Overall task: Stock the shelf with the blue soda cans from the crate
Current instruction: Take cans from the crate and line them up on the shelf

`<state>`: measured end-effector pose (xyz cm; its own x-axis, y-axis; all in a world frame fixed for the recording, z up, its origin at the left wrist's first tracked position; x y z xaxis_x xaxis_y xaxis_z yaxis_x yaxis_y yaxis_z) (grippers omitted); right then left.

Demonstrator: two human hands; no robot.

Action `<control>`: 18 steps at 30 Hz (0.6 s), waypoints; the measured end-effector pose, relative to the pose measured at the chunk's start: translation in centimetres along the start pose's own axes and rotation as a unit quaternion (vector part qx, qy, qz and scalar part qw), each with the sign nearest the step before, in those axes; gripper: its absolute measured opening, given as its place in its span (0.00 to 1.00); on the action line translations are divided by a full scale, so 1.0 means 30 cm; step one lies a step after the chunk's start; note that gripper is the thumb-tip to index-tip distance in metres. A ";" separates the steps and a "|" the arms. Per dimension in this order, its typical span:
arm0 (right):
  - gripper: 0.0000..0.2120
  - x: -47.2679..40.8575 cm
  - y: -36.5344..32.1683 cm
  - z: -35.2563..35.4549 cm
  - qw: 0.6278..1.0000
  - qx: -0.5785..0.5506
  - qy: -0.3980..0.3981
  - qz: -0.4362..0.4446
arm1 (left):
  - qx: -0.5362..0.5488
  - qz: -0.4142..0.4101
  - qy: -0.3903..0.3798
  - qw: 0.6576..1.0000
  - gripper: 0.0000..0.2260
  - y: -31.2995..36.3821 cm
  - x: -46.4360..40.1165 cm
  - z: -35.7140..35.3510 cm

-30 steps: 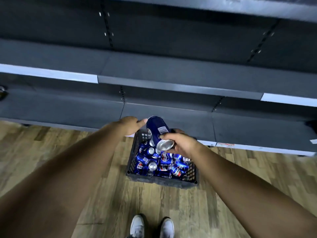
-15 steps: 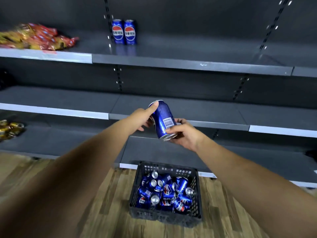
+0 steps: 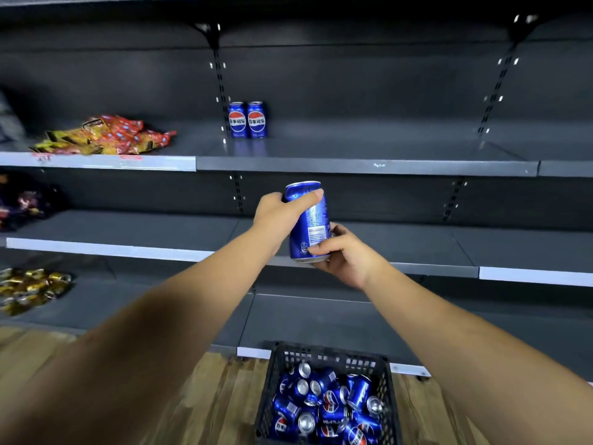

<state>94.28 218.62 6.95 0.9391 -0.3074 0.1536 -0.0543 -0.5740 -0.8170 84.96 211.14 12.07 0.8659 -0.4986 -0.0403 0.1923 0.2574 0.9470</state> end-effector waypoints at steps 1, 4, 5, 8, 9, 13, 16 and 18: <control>0.26 0.005 -0.006 -0.012 1.000 0.014 -0.017 -0.009 | 0.018 0.005 -0.001 1.000 0.22 0.005 -0.002 0.008; 0.18 0.025 0.002 -0.042 0.996 0.043 -0.055 -0.058 | 0.076 0.033 -0.029 0.996 0.26 0.005 -0.006 0.023; 0.17 0.029 0.009 -0.048 0.995 0.035 -0.061 -0.072 | 0.093 0.042 -0.043 0.994 0.27 0.000 -0.005 0.023; 0.16 0.030 0.019 -0.068 0.994 -0.018 -0.071 -0.084 | 0.153 0.044 -0.079 0.984 0.19 -0.003 -0.001 0.024; 0.15 0.029 0.013 -0.073 0.995 -0.019 -0.064 -0.071 | 0.172 0.043 -0.094 0.980 0.17 -0.005 -0.004 0.020; 0.21 0.015 -0.027 -0.071 0.987 0.153 0.030 0.026 | 0.227 0.049 -0.141 0.962 0.08 0.007 0.005 -0.015; 0.25 0.004 -0.028 -0.087 0.966 0.233 0.078 0.082 | 0.205 0.053 -0.113 0.971 0.23 0.007 -0.001 -0.023; 0.28 0.003 -0.029 -0.090 0.958 0.244 0.110 0.104 | 0.200 0.051 -0.082 0.975 0.21 0.002 -0.015 -0.011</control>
<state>93.48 217.05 9.16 0.8277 -0.5604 0.0294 -0.0168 -0.0770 -0.9969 84.73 211.65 12.04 0.7796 -0.6209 0.0819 -0.1150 -0.0135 0.9933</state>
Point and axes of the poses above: each hand's wrist, its own x-axis away from the middle knuckle, its own z-axis out of the back of the hand, y = z × x, the point moved 7 cm from there along -x, towards the middle knuckle, and after that the axes turned 11 degrees about -x, right-handed, at the moved point
